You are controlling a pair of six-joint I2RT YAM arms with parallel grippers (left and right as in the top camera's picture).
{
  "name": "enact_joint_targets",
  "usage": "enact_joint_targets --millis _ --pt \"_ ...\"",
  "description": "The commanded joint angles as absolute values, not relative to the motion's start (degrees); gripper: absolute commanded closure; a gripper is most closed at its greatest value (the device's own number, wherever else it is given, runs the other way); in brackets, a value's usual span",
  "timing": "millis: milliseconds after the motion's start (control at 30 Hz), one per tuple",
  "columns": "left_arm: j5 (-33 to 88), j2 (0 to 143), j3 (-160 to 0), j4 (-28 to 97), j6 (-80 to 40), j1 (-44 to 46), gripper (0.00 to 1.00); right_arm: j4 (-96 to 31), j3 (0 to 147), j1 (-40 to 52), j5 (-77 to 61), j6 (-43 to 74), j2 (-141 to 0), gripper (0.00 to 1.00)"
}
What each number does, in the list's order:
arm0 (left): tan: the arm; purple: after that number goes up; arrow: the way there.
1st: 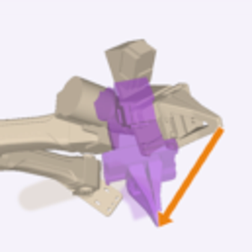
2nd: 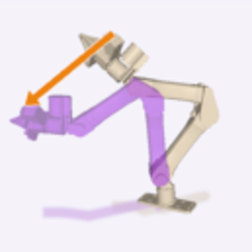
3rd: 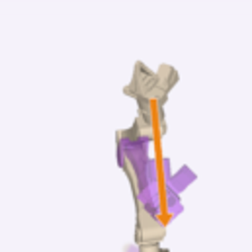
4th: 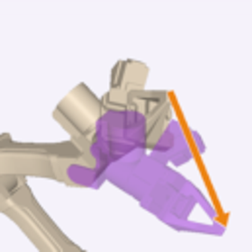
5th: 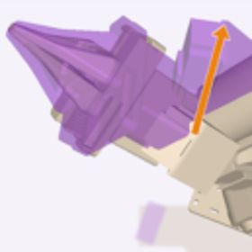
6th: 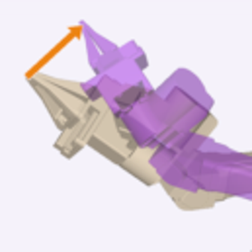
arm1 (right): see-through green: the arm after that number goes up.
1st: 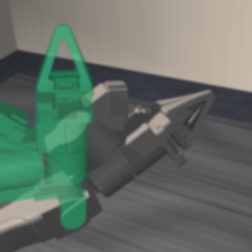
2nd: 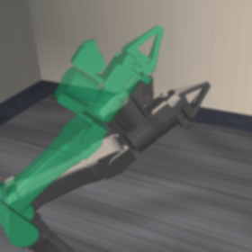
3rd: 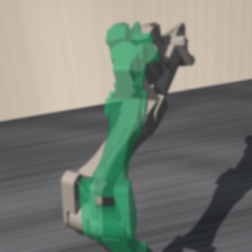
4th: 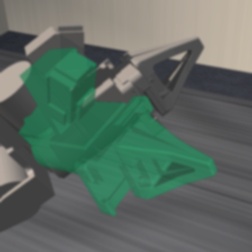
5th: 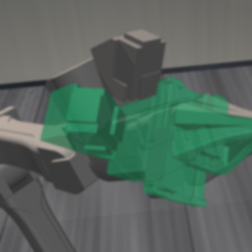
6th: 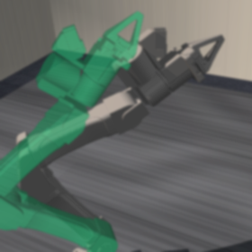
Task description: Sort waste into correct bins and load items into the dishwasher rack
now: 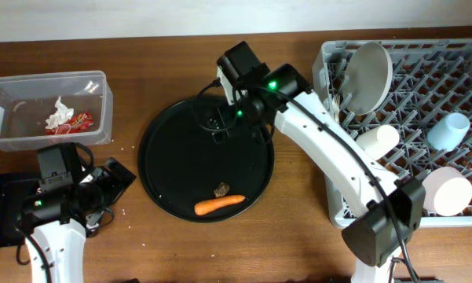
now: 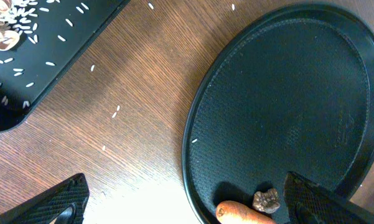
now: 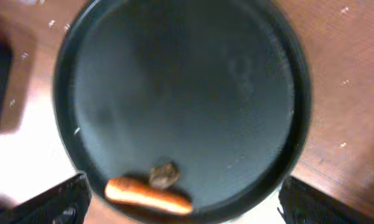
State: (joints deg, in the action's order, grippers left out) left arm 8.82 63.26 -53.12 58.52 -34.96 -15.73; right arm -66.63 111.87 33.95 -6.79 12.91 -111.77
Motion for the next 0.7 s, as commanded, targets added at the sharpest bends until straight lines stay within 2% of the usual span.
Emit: enact_joint_targets --millis 0,67,233,533,567,600,667 --pt "9.19 63.02 -53.19 58.39 -35.29 -15.99 0.01 -64.77 113.8 26.2 -5.78 14.02 -110.91 0.01" --pt "9.21 63.02 -53.19 58.39 -35.29 -15.99 0.01 -64.99 114.34 19.9 -10.76 14.02 -110.74 0.01" --pt "9.21 63.02 -53.19 58.41 -35.29 -15.99 0.01 -65.1 114.34 11.53 -10.74 14.02 -110.76 0.01" --pt "9.32 63.02 -53.19 58.41 -35.31 -15.99 0.01 -65.1 114.34 11.6 -10.72 14.0 -110.74 0.01" --pt "14.48 63.02 -53.19 59.92 -35.31 -15.97 0.01 -65.1 114.34 11.6 -10.72 14.0 -110.74 0.01" --pt "28.77 63.02 -53.19 62.06 -35.31 -15.97 0.01 -65.1 114.34 11.6 -10.72 14.0 -110.76 0.01" --pt "30.65 63.02 -53.19 63.0 -35.09 -15.99 0.01 -65.1 114.34 11.6 -10.72 14.0 -110.76 0.01"
